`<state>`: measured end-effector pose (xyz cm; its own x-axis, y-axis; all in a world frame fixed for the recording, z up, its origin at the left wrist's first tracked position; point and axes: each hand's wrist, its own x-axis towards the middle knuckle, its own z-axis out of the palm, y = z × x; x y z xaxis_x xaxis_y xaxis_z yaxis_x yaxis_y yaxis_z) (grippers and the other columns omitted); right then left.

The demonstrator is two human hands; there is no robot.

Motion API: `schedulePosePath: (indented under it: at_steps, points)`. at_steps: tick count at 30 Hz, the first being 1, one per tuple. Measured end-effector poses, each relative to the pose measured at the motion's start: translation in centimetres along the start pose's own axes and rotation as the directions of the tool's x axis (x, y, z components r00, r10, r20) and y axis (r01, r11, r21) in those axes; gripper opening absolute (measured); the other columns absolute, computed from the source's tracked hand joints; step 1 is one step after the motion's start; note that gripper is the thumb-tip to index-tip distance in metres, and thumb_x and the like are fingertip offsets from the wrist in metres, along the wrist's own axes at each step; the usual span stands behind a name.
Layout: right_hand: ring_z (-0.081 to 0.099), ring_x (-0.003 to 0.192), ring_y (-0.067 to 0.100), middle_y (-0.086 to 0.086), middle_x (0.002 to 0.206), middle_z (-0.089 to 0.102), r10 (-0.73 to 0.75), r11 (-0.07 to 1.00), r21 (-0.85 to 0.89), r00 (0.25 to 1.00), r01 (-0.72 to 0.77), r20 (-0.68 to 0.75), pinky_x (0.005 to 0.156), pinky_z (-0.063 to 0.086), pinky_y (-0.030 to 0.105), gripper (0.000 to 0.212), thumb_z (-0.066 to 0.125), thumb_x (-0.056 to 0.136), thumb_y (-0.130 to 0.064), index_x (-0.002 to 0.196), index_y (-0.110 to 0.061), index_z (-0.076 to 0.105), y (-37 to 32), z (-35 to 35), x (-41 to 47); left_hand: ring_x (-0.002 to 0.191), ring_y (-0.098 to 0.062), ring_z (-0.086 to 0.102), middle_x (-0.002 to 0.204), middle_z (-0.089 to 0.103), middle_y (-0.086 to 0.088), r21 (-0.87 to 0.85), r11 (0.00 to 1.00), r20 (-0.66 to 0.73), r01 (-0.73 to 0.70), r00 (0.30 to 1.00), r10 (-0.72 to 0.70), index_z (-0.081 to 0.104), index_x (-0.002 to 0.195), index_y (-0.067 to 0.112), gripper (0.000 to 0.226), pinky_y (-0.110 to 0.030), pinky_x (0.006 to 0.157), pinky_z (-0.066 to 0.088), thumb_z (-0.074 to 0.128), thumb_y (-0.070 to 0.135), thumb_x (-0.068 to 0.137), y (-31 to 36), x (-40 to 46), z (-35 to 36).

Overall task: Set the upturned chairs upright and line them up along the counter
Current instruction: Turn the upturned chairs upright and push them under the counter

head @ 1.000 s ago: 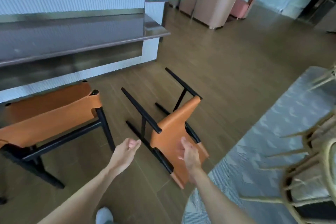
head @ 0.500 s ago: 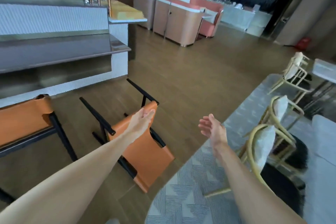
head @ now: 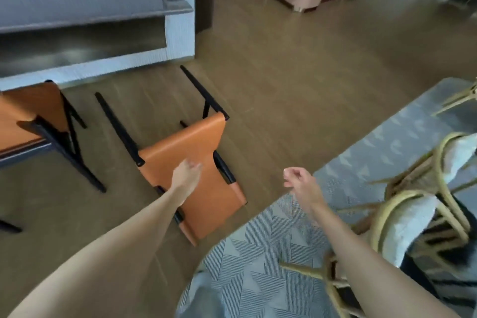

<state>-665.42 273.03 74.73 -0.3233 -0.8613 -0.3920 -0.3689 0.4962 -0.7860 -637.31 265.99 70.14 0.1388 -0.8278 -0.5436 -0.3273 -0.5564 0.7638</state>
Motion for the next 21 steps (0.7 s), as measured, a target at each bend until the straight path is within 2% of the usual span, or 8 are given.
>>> schedulePosePath:
  at_steps: [3, 5, 9, 12, 13, 15, 18, 21]
  points:
    - [0.066, 0.099, 0.018, 0.006, 0.120, 0.066, 0.055, 0.998, 0.015, 0.998, -0.056, 0.009, 0.100, 0.050, 0.046, 0.024, 0.054, 0.101, -0.038, 0.112, -0.018, 0.060, -0.2, -1.7, 4.6, 0.108, -0.031, 0.065, 0.120, 0.065, -0.012, -0.087, 0.994, 0.013, 0.064, 0.998, -0.063, 0.057, 0.125, 0.009, 0.033, -0.048, 0.097, 0.055, 0.054, 0.031, 0.101, 0.2, 0.4, 1.9]
    - [0.067, 0.100, 0.018, 0.004, 0.118, 0.068, 0.062, 0.998, -0.027, 0.997, -0.060, 0.054, 0.102, 0.049, 0.048, 0.024, 0.054, 0.100, -0.039, 0.112, -0.019, 0.060, -0.3, -1.5, 7.0, 0.099, -0.027, 0.066, 0.119, 0.066, -0.014, -0.212, 0.968, -0.021, 0.137, 0.989, -0.144, 0.056, 0.127, 0.007, 0.034, -0.046, 0.093, 0.056, 0.054, 0.029, 0.102, 0.8, 1.4, 2.5]
    - [0.066, 0.102, 0.013, -0.002, 0.117, 0.068, 0.030, 0.993, -0.119, 0.973, -0.003, 0.227, 0.103, 0.049, 0.045, 0.030, 0.053, 0.100, -0.040, 0.119, -0.019, 0.061, 1.1, 1.7, 12.3, 0.097, -0.027, 0.062, 0.115, 0.063, -0.016, -0.423, 0.878, -0.059, 0.226, 0.960, -0.275, 0.058, 0.129, 0.003, 0.031, -0.043, 0.090, 0.054, 0.052, 0.022, 0.105, -1.2, 4.6, 4.2]
    - [0.065, 0.107, 0.012, -0.003, 0.123, 0.065, 0.055, 0.989, -0.150, 0.925, 0.002, 0.375, 0.103, 0.049, 0.041, 0.036, 0.049, 0.103, -0.041, 0.130, -0.019, 0.058, 4.7, 5.6, 17.5, 0.101, -0.029, 0.066, 0.114, 0.067, -0.014, -0.463, 0.839, -0.097, 0.284, 0.925, -0.367, 0.063, 0.118, 0.008, 0.026, -0.044, 0.093, 0.055, 0.058, 0.026, 0.101, -6.0, 7.4, 6.7]
    - [0.065, 0.108, 0.014, -0.002, 0.123, 0.065, 0.062, 0.990, -0.138, 0.910, -0.005, 0.411, 0.102, 0.050, 0.040, 0.040, 0.048, 0.104, -0.041, 0.134, -0.016, 0.056, 6.5, 7.4, 19.7, 0.100, -0.027, 0.068, 0.113, 0.069, -0.013, -0.488, 0.824, -0.135, 0.286, 0.908, -0.396, 0.065, 0.116, 0.009, 0.026, -0.041, 0.087, 0.057, 0.059, 0.028, 0.100, -8.4, 8.9, 7.7]
    - [0.066, 0.109, 0.020, 0.002, 0.118, 0.066, 0.150, 0.988, -0.099, 0.886, -0.118, 0.440, 0.101, 0.052, 0.041, 0.044, 0.048, 0.104, -0.040, 0.137, -0.011, 0.055, 10.9, 10.4, 23.5, 0.090, -0.023, 0.068, 0.108, 0.070, -0.012, -0.576, 0.747, -0.166, 0.332, 0.848, -0.504, 0.067, 0.115, 0.009, 0.027, -0.034, 0.070, 0.058, 0.060, 0.029, 0.099, -13.3, 10.8, 10.7]
    - [0.068, 0.106, 0.022, 0.004, 0.115, 0.068, 0.306, 0.948, -0.061, 0.844, -0.312, 0.440, 0.090, 0.056, 0.035, 0.039, 0.048, 0.104, -0.038, 0.131, -0.011, 0.058, 18.1, 13.8, 26.1, 0.079, -0.025, 0.066, 0.094, 0.068, -0.011, -0.701, 0.587, -0.112, 0.406, 0.749, -0.653, 0.068, 0.107, 0.009, 0.024, -0.034, 0.060, 0.057, 0.060, 0.030, 0.098, -20.1, 12.4, 15.9]
    - [0.069, 0.106, 0.022, 0.006, 0.122, 0.068, 0.388, 0.912, -0.059, 0.804, -0.407, 0.450, 0.093, 0.054, 0.036, 0.041, 0.044, 0.106, -0.038, 0.133, -0.010, 0.058, 26.3, 17.9, 29.3, 0.091, -0.033, 0.066, 0.104, 0.067, -0.019, -0.772, 0.462, -0.020, 0.436, 0.710, -0.704, 0.064, 0.115, 0.001, 0.036, -0.035, 0.060, 0.057, 0.059, 0.033, 0.098, -27.4, 15.3, 21.3]
